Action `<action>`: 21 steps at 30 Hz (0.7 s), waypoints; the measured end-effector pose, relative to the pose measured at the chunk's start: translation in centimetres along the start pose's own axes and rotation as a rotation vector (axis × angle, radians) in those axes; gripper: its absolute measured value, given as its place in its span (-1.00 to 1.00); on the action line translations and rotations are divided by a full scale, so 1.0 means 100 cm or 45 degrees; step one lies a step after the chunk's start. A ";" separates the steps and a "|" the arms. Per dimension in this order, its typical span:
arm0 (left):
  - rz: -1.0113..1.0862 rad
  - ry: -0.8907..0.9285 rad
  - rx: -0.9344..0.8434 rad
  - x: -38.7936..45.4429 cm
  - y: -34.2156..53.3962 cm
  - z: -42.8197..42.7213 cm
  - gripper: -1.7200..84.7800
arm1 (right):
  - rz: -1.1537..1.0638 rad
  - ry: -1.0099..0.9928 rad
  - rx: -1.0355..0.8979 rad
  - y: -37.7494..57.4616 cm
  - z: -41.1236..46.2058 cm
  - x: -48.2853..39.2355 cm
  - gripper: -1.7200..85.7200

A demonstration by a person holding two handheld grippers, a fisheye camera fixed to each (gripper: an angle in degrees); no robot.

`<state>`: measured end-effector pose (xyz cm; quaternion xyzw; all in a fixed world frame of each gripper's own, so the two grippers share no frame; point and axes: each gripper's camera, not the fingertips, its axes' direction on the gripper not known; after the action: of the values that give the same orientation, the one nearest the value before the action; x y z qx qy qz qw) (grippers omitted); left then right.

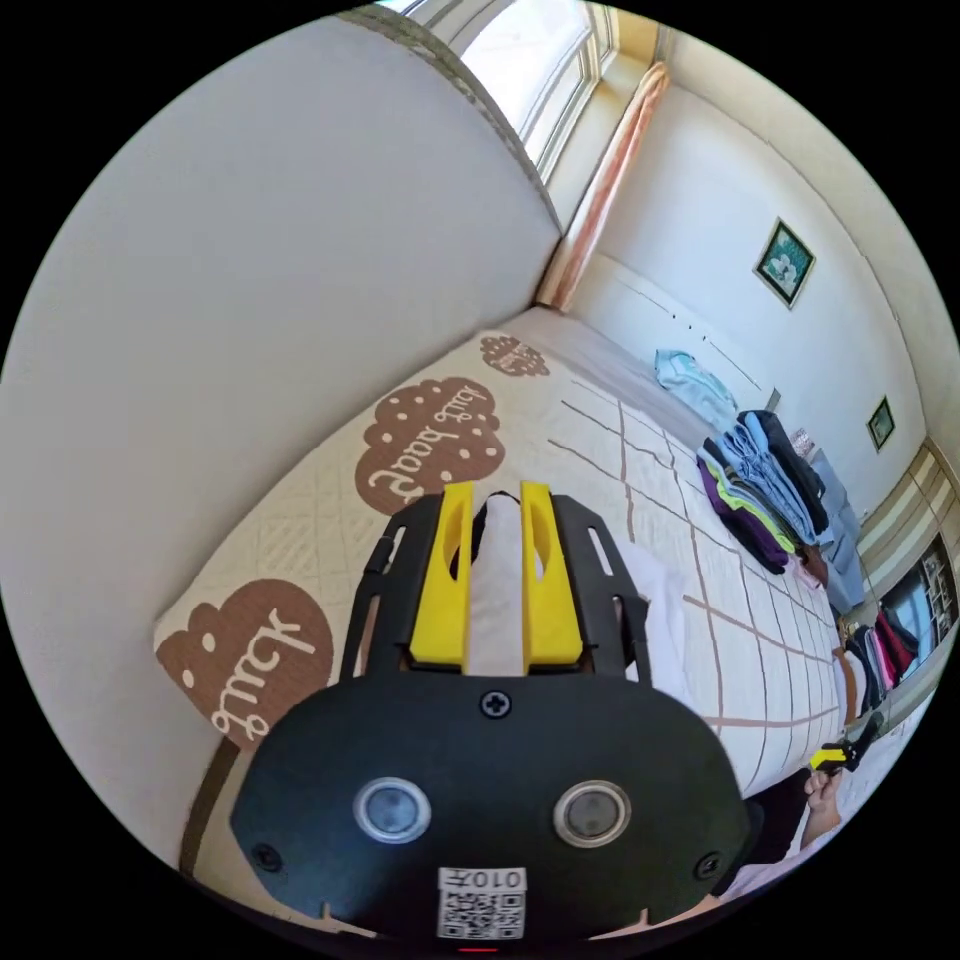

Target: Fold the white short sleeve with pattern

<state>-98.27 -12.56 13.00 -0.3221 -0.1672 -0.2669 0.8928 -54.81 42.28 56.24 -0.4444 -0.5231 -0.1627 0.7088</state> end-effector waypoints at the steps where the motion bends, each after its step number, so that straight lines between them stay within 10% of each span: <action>1: 0.053 -0.065 0.035 0.014 0.017 -0.019 -0.80 | -0.008 0.010 0.017 0.003 -0.005 -0.002 -0.91; 9: 0.203 -0.271 -0.374 0.047 0.136 0.039 -0.75 | 0.020 -0.127 0.098 0.016 -0.020 -0.016 -0.91; 16: 0.201 -0.327 -0.047 0.121 0.176 -0.005 -0.75 | -0.012 0.021 0.162 0.049 -0.072 -0.046 -0.90; 21: 0.314 -0.392 -0.308 0.171 0.231 0.043 -0.76 | 0.029 -0.036 0.206 0.070 -0.096 -0.060 -0.91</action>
<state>-71.58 -1.03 12.98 -0.4816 -0.2275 -0.1215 0.8376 -46.58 37.10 47.17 -0.3939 -0.5395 -0.1055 0.7366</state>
